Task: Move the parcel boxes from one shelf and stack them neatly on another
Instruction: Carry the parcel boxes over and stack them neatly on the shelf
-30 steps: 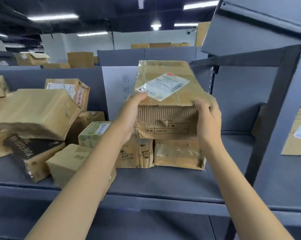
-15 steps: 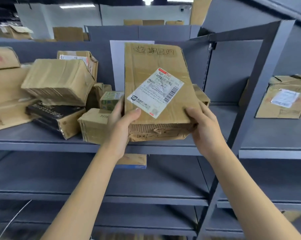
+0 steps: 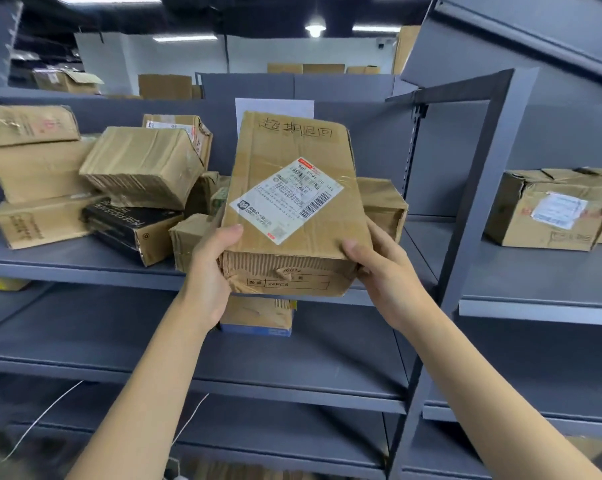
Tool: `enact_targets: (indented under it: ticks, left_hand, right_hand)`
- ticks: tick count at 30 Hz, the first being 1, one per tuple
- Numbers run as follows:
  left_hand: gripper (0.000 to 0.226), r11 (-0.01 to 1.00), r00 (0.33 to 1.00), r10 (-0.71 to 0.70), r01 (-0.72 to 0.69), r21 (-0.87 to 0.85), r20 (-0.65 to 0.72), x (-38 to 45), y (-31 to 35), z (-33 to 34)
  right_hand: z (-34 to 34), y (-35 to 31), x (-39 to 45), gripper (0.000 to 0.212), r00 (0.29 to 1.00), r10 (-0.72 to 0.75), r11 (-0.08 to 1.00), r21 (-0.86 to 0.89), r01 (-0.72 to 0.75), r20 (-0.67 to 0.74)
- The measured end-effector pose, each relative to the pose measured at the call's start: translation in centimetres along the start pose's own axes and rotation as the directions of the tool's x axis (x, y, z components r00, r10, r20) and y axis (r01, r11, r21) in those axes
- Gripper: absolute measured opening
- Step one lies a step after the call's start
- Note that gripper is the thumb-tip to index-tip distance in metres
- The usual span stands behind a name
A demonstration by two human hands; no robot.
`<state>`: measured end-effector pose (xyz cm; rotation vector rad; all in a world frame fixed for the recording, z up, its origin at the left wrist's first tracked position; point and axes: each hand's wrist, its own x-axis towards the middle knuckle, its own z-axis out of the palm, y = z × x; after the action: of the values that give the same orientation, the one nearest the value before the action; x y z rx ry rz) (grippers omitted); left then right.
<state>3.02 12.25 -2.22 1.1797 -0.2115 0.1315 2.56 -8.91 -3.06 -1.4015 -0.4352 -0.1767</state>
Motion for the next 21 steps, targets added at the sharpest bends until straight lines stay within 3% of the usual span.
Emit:
enact_targets:
  ticks: [3, 6, 9, 12, 16, 19, 21]
  left_hand:
    - [0.043, 0.998, 0.990, 0.002, -0.012, -0.069, -0.140, -0.3, -0.2, -0.8]
    - [0.038, 0.997, 0.978, 0.027, -0.042, -0.071, -0.208, -0.4, -0.1, -1.4]
    - [0.043, 0.995, 0.974, 0.062, -0.076, -0.056, -0.218, 0.0, 0.6, -2.4]
    - [0.046, 0.991, 0.967, 0.119, -0.130, -0.033, -0.226, 1.1, 1.6, -3.7]
    - [0.046, 0.988, 0.969, 0.154, -0.154, 0.018, -0.195, 3.1, 1.7, -4.9]
    - [0.041, 0.988, 0.974, 0.151, -0.146, 0.045, -0.167, 4.4, 1.1, -5.1]
    - [0.037, 0.988, 0.974, 0.146, -0.137, 0.065, -0.173, 5.2, 0.7, -5.1]
  right_hand:
    - [0.6, 1.0, -0.1, 0.045, 0.999, 0.044, 0.999, -0.010, -0.044, 0.016]
    - [-0.1, 1.3, 1.7, 0.040, 0.964, 0.072, 0.995, -0.053, -0.088, -0.256]
    - [-3.7, 1.3, 5.7, 0.043, 0.812, -0.038, 0.946, -0.283, -0.159, -0.582]
    - [-7.7, 1.6, 9.9, 0.056, 0.673, 0.022, 0.876, -0.310, -0.368, -0.739]
    - [-9.7, 1.9, 13.5, 0.055, 0.565, 0.334, 0.865, 0.008, -0.501, -0.754]
    - [-10.0, 2.6, 14.2, 0.042, 0.554, 0.499, 0.811, 0.133, -0.570, -0.666]
    - [-9.8, 3.2, 14.2, 0.044, 0.558, 0.592, 0.770, 0.202, -0.606, -0.582]
